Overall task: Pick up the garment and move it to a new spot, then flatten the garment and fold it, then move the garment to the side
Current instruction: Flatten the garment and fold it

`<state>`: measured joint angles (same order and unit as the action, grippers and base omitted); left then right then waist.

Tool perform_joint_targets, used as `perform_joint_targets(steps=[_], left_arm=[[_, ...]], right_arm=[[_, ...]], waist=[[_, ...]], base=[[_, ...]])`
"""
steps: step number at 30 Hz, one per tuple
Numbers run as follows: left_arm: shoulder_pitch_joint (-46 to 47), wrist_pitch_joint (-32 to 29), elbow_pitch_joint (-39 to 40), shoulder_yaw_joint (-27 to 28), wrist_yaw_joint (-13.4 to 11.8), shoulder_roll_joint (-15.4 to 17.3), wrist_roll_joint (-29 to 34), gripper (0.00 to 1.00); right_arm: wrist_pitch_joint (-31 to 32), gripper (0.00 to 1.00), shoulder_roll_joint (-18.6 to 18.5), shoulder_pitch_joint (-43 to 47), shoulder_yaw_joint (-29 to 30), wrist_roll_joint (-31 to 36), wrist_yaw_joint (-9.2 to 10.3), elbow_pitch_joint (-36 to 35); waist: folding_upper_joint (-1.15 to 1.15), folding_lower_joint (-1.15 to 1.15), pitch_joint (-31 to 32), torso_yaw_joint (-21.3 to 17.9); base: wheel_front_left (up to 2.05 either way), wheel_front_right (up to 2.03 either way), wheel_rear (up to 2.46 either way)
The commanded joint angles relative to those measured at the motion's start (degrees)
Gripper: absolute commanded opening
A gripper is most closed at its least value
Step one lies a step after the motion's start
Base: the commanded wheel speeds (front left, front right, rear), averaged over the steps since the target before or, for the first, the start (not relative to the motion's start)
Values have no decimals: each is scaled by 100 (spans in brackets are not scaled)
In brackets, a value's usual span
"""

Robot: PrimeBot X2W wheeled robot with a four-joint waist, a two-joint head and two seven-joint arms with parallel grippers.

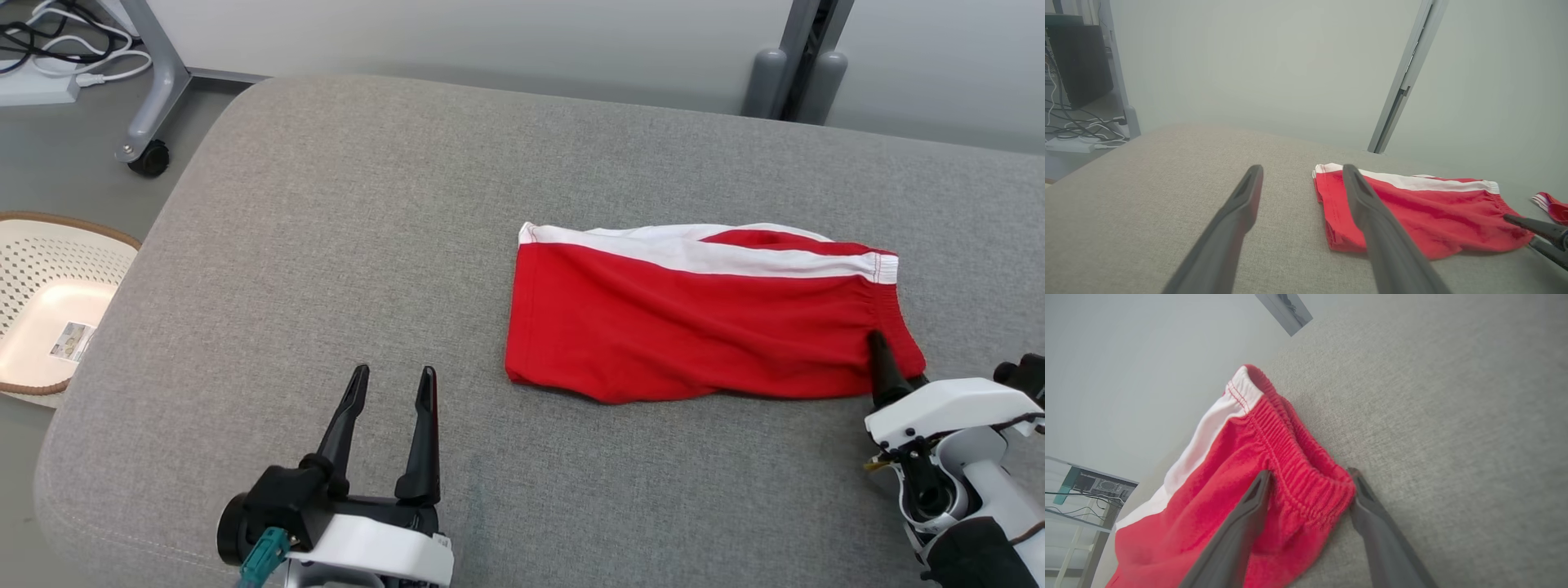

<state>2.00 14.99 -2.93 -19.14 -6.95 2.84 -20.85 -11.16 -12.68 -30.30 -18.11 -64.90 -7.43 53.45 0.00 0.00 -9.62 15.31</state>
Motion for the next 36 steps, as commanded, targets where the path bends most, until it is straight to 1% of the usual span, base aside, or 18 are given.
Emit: perform_joint_targets(steps=[1, 4, 5, 12, 19, 23, 29, 36], left_arm=[[119, 23, 23, 11, -20, 18, -12, 100], [118, 23, 14, -15, -36, 15, 5, 100], [124, 23, 7, -18, -51, 18, 10, 100], [166, 23, -59, 9, -36, 16, 46, 100], [237, 23, -110, 17, -3, 19, 76, 100], [229, 23, -149, 3, 17, 19, 65, 100], [248, 23, -220, -4, 37, 18, 30, 100], [181, 23, -259, -24, 56, 18, 15, 100]], right_arm=[[-2, 0, 90, 34, -100, -127, -12, -13], [-104, 0, -28, 40, -239, -226, -12, -170], [-179, 0, -111, 71, -298, -291, -11, -260], [-365, 0, -385, 225, -509, -466, -10, -598], [-415, 0, -789, 286, -574, -448, -10, -770], [-411, 0, -894, 231, -593, -419, -10, -856], [-413, 0, -836, 175, -684, -337, -11, -1300], [-388, 0, -562, 104, -1182, -316, -11, -1887]], waist=[[0, 0, -17, -28], [0, 0, -35, -90], [0, 0, -32, -150], [0, 0, 6, -475], [0, 0, 24, -813], [0, 0, 51, -899], [0, 0, 139, -943], [0, 0, 235, -859]], base=[[0, 0, 0], [0, 0, 0], [0, 0, 0], [0, 0, 0], [0, 0, 0], [0, 0, 0], [0, 0, 0], [0, 0, 0]])
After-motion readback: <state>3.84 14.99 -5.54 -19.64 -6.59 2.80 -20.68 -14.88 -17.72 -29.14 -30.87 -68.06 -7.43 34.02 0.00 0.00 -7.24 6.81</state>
